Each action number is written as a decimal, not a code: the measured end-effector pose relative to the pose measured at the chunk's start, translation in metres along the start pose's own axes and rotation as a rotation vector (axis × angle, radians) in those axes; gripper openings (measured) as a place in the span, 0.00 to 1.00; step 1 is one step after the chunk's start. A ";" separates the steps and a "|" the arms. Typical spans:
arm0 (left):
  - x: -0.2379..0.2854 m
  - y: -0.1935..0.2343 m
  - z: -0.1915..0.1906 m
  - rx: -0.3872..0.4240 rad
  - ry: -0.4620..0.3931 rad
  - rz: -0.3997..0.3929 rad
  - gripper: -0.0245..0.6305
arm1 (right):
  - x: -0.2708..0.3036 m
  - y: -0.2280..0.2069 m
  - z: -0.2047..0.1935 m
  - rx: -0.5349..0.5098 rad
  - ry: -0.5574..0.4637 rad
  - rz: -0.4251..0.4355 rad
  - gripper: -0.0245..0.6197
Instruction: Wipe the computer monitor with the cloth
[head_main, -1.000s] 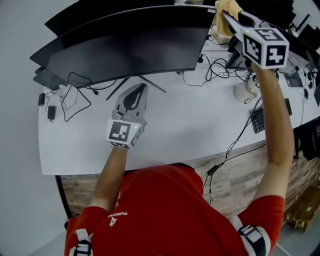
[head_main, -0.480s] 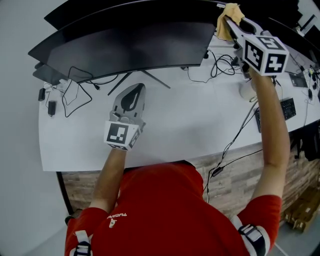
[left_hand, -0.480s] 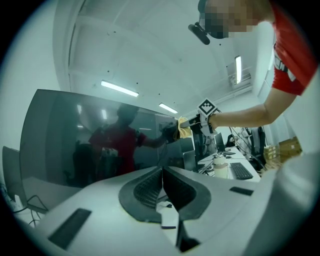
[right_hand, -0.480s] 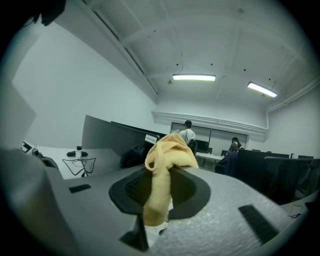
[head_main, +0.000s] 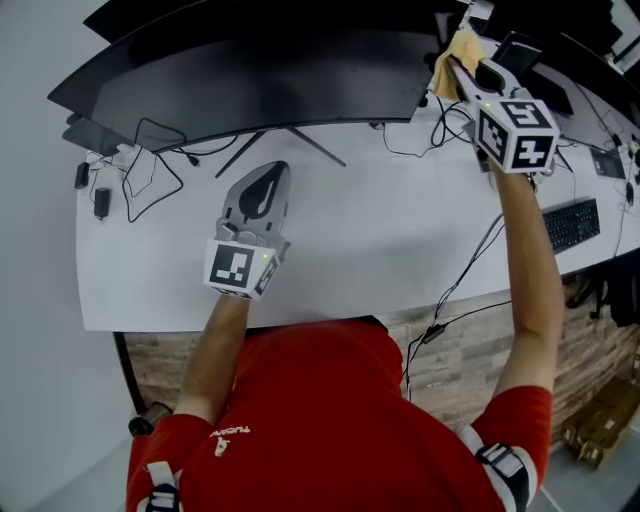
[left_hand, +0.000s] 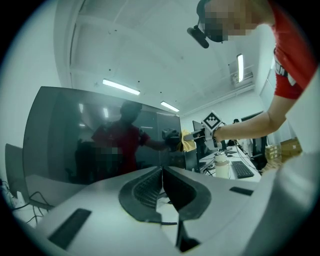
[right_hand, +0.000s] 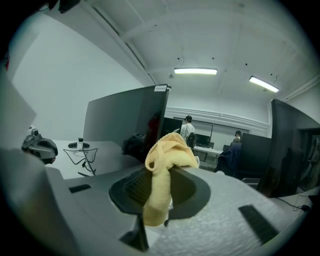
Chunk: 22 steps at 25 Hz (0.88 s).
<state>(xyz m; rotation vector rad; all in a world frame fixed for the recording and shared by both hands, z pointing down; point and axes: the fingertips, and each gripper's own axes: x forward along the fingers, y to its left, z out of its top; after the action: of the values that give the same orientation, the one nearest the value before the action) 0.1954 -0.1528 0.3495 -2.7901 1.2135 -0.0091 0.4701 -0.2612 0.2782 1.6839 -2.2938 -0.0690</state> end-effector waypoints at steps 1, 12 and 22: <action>0.000 0.001 -0.002 0.000 -0.001 0.000 0.05 | 0.002 0.002 -0.007 0.001 0.003 0.001 0.15; 0.001 0.011 -0.010 -0.003 0.063 0.041 0.05 | 0.027 0.022 -0.103 0.046 0.099 0.039 0.15; -0.002 0.023 -0.018 0.011 0.095 0.066 0.05 | 0.047 0.038 -0.179 0.093 0.198 0.066 0.15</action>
<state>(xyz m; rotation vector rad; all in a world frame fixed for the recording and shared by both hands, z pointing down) 0.1766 -0.1689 0.3656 -2.7676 1.3215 -0.1441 0.4690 -0.2694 0.4675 1.5794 -2.2318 0.2119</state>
